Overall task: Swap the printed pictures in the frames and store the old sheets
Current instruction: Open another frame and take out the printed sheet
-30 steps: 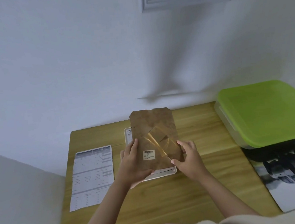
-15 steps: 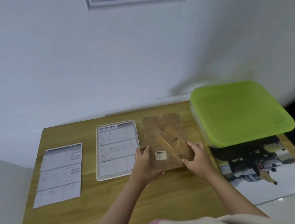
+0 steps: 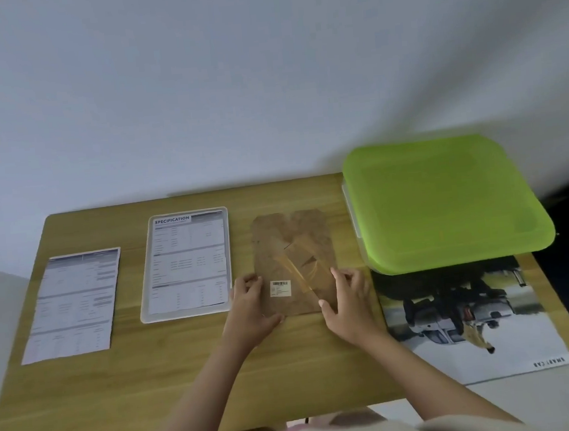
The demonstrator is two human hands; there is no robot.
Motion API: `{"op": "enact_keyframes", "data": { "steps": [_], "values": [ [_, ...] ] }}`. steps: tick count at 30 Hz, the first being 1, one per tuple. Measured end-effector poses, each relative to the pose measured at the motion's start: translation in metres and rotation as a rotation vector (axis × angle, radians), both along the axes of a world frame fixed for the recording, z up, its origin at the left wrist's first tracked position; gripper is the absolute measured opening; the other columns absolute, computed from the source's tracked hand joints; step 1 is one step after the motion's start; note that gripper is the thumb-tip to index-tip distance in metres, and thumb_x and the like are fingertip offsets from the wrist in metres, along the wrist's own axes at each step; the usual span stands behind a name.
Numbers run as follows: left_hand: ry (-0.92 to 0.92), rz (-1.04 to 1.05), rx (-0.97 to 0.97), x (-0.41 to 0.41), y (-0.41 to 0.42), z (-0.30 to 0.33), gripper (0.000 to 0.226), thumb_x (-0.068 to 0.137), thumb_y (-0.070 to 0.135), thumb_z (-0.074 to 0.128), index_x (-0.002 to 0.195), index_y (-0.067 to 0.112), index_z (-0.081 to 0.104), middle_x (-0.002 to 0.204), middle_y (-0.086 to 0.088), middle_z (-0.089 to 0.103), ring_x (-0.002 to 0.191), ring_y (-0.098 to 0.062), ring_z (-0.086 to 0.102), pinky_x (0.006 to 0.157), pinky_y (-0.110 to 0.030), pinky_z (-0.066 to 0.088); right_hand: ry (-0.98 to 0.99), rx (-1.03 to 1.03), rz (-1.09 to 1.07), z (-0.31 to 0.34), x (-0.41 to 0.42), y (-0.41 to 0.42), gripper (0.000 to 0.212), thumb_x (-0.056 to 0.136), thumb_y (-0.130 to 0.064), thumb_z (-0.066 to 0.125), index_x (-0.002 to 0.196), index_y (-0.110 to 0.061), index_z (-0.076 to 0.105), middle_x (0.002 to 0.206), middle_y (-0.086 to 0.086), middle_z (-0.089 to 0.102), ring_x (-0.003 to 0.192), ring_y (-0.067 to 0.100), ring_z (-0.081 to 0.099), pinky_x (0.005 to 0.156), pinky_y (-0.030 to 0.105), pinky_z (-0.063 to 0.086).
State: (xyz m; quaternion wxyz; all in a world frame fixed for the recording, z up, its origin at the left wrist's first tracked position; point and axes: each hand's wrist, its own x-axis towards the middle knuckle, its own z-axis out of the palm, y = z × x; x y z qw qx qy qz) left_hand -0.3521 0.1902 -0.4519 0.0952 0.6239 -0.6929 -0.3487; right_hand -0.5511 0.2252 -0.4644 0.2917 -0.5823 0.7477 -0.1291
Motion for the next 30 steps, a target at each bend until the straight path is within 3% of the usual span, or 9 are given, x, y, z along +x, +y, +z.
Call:
{"op": "enact_keyframes", "data": {
  "steps": [4,7,12,16,22,30],
  "values": [
    [0.043,-0.018,0.011,0.0,0.003,0.002,0.078,0.073,0.03,0.072,0.138,0.005,0.037,0.141,-0.007,0.027,0.13,-0.021,0.032,0.106,-0.023,0.03,-0.022,-0.06,-0.043,-0.004,0.0,-0.002,0.067,0.081,-0.026,0.066,0.14,-0.012,0.036,0.131,0.01,0.026,0.122,0.026,0.029,0.105,0.037,0.029],
    [0.11,-0.025,-0.057,0.014,0.003,0.006,0.063,0.079,0.028,0.069,0.134,0.006,0.045,0.134,-0.007,0.04,0.126,-0.018,0.04,0.1,-0.015,0.027,0.033,-0.217,-0.11,-0.004,0.013,-0.009,0.059,0.077,-0.025,0.069,0.131,-0.013,0.048,0.123,0.012,0.037,0.111,0.028,0.038,0.097,0.042,0.034],
    [0.118,0.087,-0.231,0.074,-0.009,0.013,0.051,0.079,0.026,0.07,0.125,0.009,0.056,0.124,-0.005,0.049,0.119,-0.02,0.046,0.1,-0.029,0.04,-0.008,-0.315,-0.123,0.007,0.067,-0.042,0.049,0.079,-0.038,0.054,0.122,-0.015,0.056,0.112,0.008,0.048,0.104,0.028,0.044,0.089,0.045,0.044],
    [-0.003,0.22,-0.264,0.132,-0.027,0.012,0.058,0.076,0.034,0.072,0.127,0.013,0.053,0.129,-0.004,0.043,0.121,-0.022,0.041,0.098,-0.037,0.04,-0.051,-0.308,-0.048,0.009,0.116,-0.081,0.048,0.081,-0.038,0.056,0.123,-0.014,0.057,0.106,0.007,0.049,0.104,0.029,0.044,0.091,0.049,0.042],
    [-0.094,0.228,-0.05,0.188,-0.045,-0.002,0.084,0.068,0.049,0.073,0.14,0.025,0.037,0.137,-0.004,0.028,0.126,-0.027,0.027,0.101,-0.05,0.039,0.067,-0.11,0.087,0.015,0.164,-0.134,0.058,0.086,-0.046,0.054,0.138,-0.024,0.041,0.121,0.006,0.04,0.119,0.026,0.032,0.1,0.039,0.03],
    [-0.115,0.168,-0.004,0.194,-0.044,-0.01,0.088,0.07,0.054,0.069,0.143,0.032,0.026,0.138,-0.001,0.023,0.128,-0.022,0.026,0.105,-0.046,0.032,0.111,0.035,0.08,0.016,0.184,-0.144,0.062,0.081,-0.049,0.06,0.132,-0.017,0.042,0.123,0.007,0.034,0.118,0.026,0.028,0.099,0.036,0.029]
  ]
}}
